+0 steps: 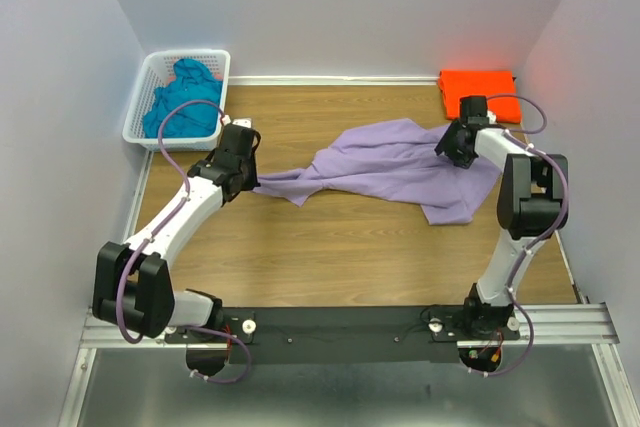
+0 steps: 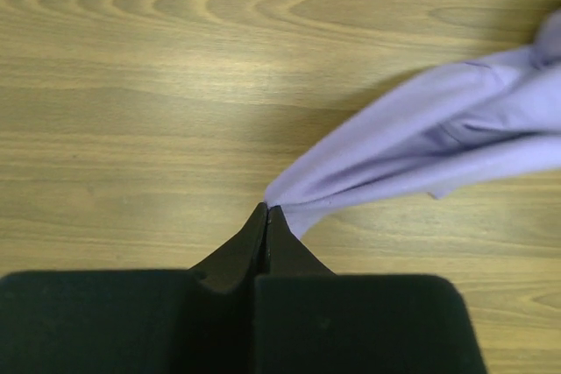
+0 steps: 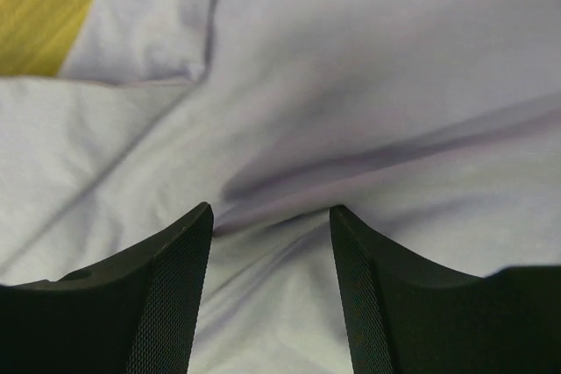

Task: Fold and stack the t-shirts
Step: Flatten the tshirt out

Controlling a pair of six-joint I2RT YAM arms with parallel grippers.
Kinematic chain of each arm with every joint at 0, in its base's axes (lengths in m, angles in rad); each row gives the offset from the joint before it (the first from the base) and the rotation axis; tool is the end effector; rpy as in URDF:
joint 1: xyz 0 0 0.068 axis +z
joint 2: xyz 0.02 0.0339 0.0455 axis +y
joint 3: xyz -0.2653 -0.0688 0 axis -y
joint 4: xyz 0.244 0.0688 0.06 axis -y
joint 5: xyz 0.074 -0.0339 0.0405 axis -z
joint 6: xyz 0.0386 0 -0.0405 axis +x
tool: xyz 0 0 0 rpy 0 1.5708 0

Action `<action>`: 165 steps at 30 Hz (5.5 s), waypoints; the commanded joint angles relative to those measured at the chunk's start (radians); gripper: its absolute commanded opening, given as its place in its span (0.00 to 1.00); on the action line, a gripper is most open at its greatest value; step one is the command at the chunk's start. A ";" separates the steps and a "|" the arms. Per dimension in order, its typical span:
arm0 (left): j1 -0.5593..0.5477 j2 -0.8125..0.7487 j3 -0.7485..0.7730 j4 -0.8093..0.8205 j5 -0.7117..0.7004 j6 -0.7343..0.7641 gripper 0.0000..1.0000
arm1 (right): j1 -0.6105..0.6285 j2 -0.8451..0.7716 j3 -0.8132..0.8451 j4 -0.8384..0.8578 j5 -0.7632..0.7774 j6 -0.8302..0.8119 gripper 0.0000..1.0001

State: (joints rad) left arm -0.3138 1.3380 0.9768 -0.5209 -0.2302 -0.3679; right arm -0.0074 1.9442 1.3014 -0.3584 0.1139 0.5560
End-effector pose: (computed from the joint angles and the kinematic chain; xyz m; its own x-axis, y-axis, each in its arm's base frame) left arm 0.2683 -0.0778 0.2554 -0.7437 -0.1268 -0.6564 -0.1124 0.9916 -0.0642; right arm 0.4086 -0.0074 0.1677 -0.6790 0.5294 -0.5086 0.5028 0.8402 0.2033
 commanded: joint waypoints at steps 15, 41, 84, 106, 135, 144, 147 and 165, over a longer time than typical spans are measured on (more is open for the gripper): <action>0.007 -0.003 -0.056 0.226 0.170 0.027 0.00 | 0.036 -0.659 -0.502 -0.177 -0.143 -0.062 0.54; 0.010 -0.007 -0.029 0.213 0.104 0.024 0.00 | 0.422 -0.334 -0.413 -0.327 0.357 0.074 0.53; 0.162 -0.062 -0.064 0.154 0.020 -0.006 0.00 | 0.232 -0.391 -0.300 -0.226 0.089 -0.002 0.61; 0.174 -0.118 -0.107 0.090 0.038 -0.066 0.00 | 0.190 0.268 0.237 -0.088 0.090 -0.212 0.62; 0.173 -0.158 -0.115 0.142 0.150 -0.029 0.00 | 0.181 -0.513 -0.504 -0.320 0.122 0.185 0.53; 0.173 -0.158 -0.127 0.150 0.150 -0.026 0.00 | 0.179 -0.472 -0.573 -0.289 0.153 0.202 0.54; 0.173 -0.158 -0.127 0.150 0.147 -0.025 0.00 | 0.179 -0.461 -0.588 -0.266 0.125 0.205 0.54; 0.202 -0.050 0.310 0.068 0.037 -0.023 0.00 | 0.165 -0.516 -0.032 -0.405 0.248 0.055 0.01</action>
State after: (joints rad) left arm -0.1360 1.2335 1.0405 -0.4637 -0.1322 -0.4068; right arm 0.1722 1.4322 1.0054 -0.7444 0.2584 0.6918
